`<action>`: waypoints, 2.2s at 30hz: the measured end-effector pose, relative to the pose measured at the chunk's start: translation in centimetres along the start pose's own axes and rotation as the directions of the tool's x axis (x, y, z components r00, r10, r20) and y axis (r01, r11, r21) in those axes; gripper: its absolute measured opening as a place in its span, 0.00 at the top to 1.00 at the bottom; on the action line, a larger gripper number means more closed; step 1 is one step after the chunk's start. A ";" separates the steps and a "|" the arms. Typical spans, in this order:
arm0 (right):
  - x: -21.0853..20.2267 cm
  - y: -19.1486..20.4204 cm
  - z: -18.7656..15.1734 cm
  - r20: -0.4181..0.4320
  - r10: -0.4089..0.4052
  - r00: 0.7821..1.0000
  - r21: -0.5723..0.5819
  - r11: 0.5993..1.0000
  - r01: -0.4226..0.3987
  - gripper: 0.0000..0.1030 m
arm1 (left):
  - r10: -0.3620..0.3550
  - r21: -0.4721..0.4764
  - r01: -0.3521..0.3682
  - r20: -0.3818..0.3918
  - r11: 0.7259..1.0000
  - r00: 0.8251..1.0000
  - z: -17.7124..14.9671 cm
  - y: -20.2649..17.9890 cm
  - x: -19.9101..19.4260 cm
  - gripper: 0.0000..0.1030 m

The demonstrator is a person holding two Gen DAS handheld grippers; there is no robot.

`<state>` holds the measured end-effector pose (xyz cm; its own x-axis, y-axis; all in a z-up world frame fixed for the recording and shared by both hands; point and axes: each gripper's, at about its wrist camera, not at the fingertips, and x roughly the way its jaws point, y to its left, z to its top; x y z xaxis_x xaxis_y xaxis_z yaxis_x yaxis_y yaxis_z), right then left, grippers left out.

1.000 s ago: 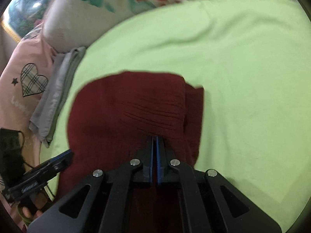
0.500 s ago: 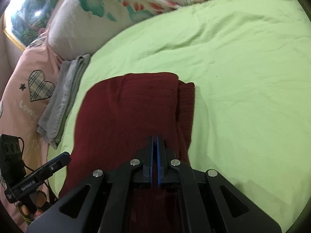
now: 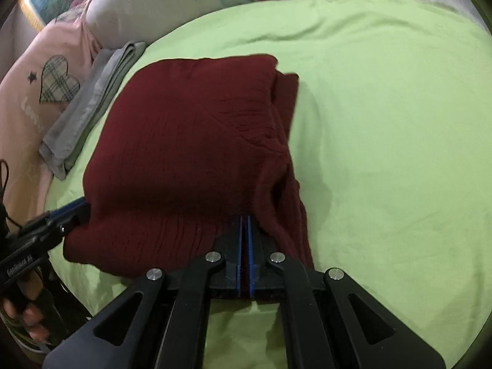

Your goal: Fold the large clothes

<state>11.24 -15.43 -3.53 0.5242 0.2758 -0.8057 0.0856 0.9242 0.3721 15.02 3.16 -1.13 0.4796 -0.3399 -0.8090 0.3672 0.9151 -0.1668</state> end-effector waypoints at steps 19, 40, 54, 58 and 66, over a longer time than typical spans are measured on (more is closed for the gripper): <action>-1.0 -1.2 -0.9 0.031 0.112 0.993 0.076 0.990 -0.114 0.94 | 0.026 -0.027 -0.030 -0.139 0.999 0.990 -3.6 0.8 2.7 0.49; -7.6 3.6 -3.7 0.097 0.167 0.981 -0.036 0.986 -0.164 0.65 | 0.083 -0.146 -0.087 -0.035 0.985 0.996 -6.0 3.2 -5.5 0.20; -8.0 5.3 -6.9 0.038 0.096 0.995 -0.137 0.987 -0.090 0.42 | 0.215 -0.116 -0.224 -0.084 0.968 0.973 -7.9 3.4 -7.0 0.20; -8.1 5.6 -7.4 0.028 0.085 0.996 -0.152 0.985 -0.080 0.42 | 0.231 -0.103 -0.236 -0.066 0.966 0.971 -7.8 3.1 -7.6 0.20; -8.8 6.5 -7.4 0.038 0.069 0.997 -0.191 0.980 -0.061 0.33 | 0.268 -0.059 -0.269 -0.011 0.961 0.963 -7.1 1.6 -9.4 0.20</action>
<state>0.87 -9.92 2.52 0.5607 0.3290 -0.7598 -0.1097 0.9391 0.3256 5.46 9.35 2.25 0.5517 -0.0793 -0.8302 0.1770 0.9839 0.0236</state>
